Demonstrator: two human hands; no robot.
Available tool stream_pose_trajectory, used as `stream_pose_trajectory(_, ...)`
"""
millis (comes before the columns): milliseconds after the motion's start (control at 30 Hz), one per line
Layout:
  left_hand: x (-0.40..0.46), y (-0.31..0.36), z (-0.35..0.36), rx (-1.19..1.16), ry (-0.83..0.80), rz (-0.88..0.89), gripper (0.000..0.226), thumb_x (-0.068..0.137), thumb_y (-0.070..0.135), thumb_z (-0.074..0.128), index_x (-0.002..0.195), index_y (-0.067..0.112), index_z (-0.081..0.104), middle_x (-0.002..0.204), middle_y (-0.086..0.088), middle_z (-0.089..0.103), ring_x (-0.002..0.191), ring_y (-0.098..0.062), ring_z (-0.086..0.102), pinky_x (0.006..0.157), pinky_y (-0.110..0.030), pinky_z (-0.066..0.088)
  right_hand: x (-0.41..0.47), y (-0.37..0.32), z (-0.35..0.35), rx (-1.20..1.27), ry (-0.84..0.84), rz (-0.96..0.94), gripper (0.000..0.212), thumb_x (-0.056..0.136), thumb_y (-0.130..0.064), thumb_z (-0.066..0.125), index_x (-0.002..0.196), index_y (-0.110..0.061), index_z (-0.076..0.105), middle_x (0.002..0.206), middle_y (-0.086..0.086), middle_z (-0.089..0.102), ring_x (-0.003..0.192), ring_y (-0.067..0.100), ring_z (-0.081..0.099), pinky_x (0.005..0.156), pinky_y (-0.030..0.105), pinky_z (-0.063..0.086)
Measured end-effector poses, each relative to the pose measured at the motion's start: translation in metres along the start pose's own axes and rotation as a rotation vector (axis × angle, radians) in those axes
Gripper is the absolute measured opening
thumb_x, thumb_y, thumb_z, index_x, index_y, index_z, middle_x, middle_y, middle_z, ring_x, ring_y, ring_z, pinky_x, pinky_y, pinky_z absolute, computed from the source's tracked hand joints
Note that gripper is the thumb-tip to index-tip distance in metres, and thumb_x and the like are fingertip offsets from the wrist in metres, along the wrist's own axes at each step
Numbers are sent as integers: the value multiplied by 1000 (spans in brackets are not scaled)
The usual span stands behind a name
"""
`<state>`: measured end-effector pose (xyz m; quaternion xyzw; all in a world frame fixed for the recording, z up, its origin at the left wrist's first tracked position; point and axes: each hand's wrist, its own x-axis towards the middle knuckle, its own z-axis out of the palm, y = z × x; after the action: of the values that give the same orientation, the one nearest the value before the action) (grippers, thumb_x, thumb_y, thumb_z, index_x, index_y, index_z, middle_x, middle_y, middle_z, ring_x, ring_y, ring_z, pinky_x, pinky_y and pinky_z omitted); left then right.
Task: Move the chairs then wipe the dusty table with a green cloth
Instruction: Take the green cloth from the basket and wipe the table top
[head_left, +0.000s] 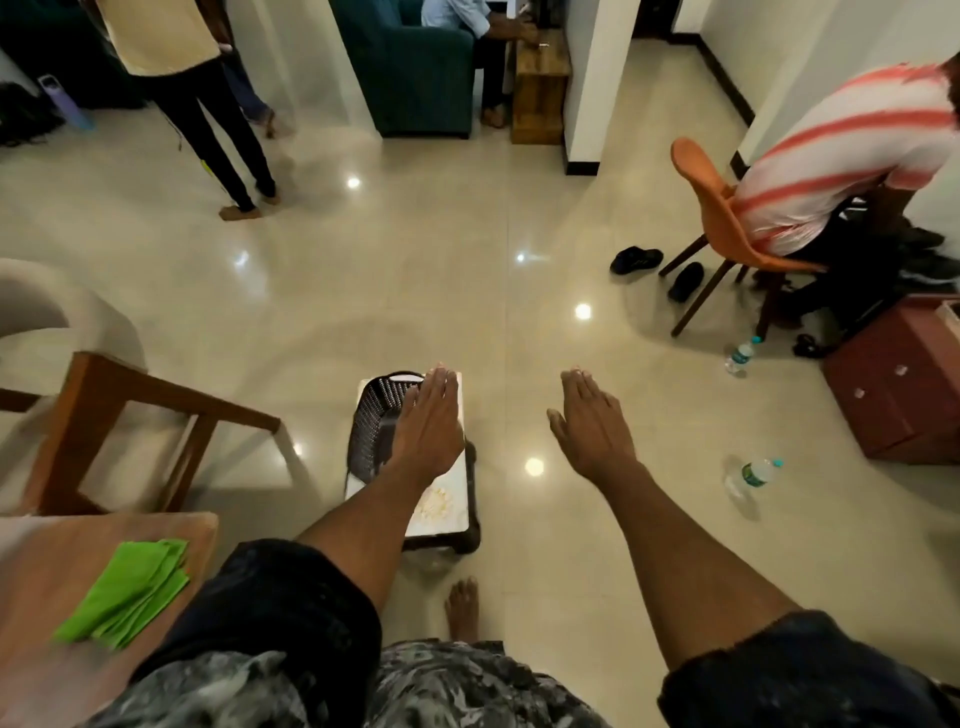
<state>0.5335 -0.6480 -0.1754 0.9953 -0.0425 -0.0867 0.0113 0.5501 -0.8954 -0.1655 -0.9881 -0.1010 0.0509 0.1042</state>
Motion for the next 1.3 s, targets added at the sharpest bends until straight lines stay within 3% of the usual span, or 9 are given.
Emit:
stream_pose_trajectory(433,84,5,-1,-82,-43,-42,74,110,22,42,168,5,-1,178,-14,-4,166,-26,-2,133,-44,6,83,24,-6,-38,-50,-44,60,114,-35,38,163,-5,21,174,16,21,163,27,17,126,40,25)
stream_pose_trajectory(933,187,75,-11,-148,-51,-278,73,111,22,42,169,4,1,178,-14,-2,166,-26,-1,133,-45,10,216,131,-5,-51,-159,-250,59,112,-35,39,161,-5,25,173,17,23,162,29,20,124,42,29)
stream_pose_trajectory(1300,240,63,-9,-177,-67,-421,74,108,22,49,167,3,8,177,-16,7,165,-29,7,132,-46,16,302,121,4,-10,-231,-414,60,112,-33,41,163,-6,24,173,15,23,162,28,19,126,42,26)
